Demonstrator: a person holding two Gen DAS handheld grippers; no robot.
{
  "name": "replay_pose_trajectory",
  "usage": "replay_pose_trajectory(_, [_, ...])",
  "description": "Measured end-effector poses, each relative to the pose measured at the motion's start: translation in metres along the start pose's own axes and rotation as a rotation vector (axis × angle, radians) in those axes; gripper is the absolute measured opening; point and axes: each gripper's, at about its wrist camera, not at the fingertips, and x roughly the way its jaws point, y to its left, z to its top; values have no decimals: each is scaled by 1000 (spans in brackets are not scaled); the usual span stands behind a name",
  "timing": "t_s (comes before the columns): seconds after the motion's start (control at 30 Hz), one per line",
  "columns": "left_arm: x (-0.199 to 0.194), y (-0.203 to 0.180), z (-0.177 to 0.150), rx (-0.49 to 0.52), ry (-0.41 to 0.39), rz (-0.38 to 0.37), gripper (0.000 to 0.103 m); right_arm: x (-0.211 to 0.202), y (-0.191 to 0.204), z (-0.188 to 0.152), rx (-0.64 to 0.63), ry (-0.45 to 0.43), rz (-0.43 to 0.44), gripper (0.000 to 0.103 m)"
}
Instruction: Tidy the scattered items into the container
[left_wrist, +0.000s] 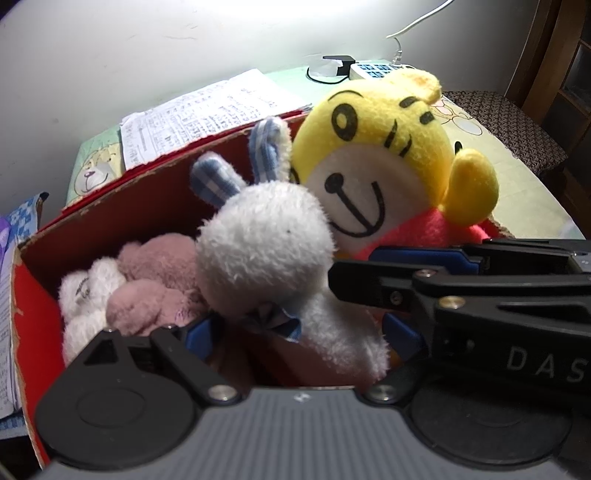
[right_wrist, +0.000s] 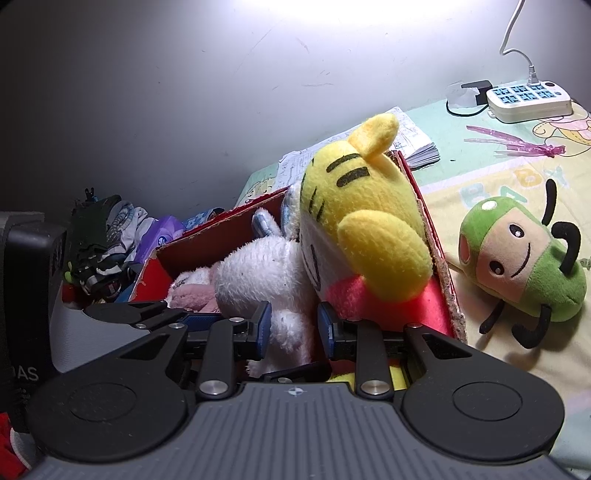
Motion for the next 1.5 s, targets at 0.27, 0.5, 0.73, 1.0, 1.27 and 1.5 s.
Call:
replay_pose_trajectory(0.27, [-6, -8, -3, -12, -9, 24, 97, -3, 0, 0, -4, 3, 2, 29])
replay_pose_trajectory(0.5, [-16, -14, -7, -27, -24, 88, 97, -14, 1, 0, 19, -13, 12, 31])
replay_pose_trajectory(0.73, [-29, -16, -14, -79, -24, 118, 97, -31, 4, -3, 18, -49, 20, 33])
replay_pose_trajectory(1.0, [-45, -27, -17, -90, -41, 155, 97, -50, 1, -8, 23, -97, 40, 38])
replay_pose_trajectory(1.27, [-61, -41, -16, -85, -73, 168, 97, -69, -5, -12, 18, -153, 72, 38])
replay_pose_trajectory(1.5, [-68, -45, -11, -121, -83, 173, 96, -78, -15, -9, 22, -179, 109, 38])
